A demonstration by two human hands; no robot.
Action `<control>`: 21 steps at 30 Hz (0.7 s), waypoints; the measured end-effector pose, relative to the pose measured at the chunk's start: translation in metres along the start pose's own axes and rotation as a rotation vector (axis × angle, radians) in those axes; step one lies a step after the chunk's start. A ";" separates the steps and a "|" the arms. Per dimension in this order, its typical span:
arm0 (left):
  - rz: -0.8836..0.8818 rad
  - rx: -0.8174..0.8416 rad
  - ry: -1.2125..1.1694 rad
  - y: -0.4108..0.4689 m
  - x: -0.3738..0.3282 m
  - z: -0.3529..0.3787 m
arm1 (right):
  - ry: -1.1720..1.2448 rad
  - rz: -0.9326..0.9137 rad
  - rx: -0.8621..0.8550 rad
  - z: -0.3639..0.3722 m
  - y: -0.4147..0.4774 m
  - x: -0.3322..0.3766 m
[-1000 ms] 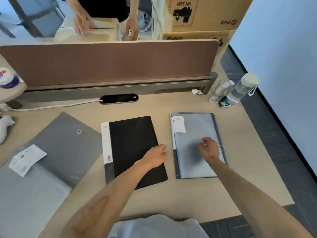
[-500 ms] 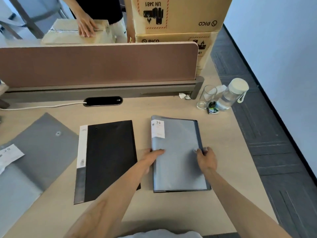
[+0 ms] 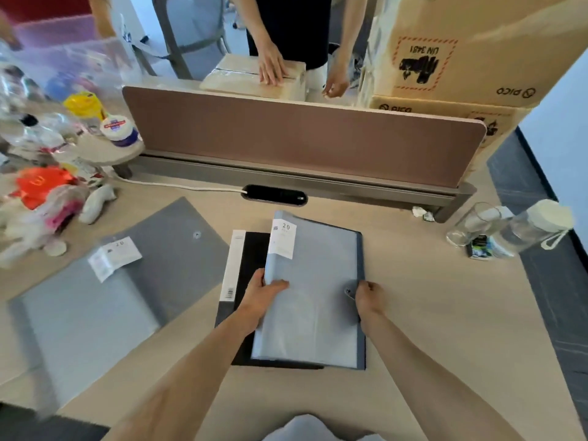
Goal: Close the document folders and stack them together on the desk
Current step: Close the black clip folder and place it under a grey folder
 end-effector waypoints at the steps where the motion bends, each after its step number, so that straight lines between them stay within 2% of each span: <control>1: 0.022 -0.034 0.013 0.003 -0.001 -0.017 | 0.003 0.011 0.002 0.018 -0.004 -0.002; 4: 0.086 -0.092 0.152 0.014 0.001 -0.061 | -0.081 0.014 -0.002 0.058 -0.020 -0.007; 7: 0.103 -0.131 0.443 0.023 0.008 -0.095 | -0.269 -0.079 0.005 0.077 -0.038 -0.006; 11: -0.029 -0.012 0.410 0.037 0.025 -0.114 | -0.503 -0.178 -0.036 0.084 -0.044 -0.016; 17: -0.003 0.202 0.383 0.031 0.020 -0.087 | -0.514 -0.149 -0.095 0.059 -0.068 -0.013; 21: 0.014 0.251 0.472 0.024 0.021 -0.039 | -0.496 -0.320 -0.194 0.024 -0.079 0.004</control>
Point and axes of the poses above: each hand's wrist, its own y-axis towards the middle knuckle, its own z-axis out of the palm, x = y × z, the point moved 5 cm from there along y, towards the middle knuckle, and after that the axes turned 5 degrees about -x, right-handed, at the moved point
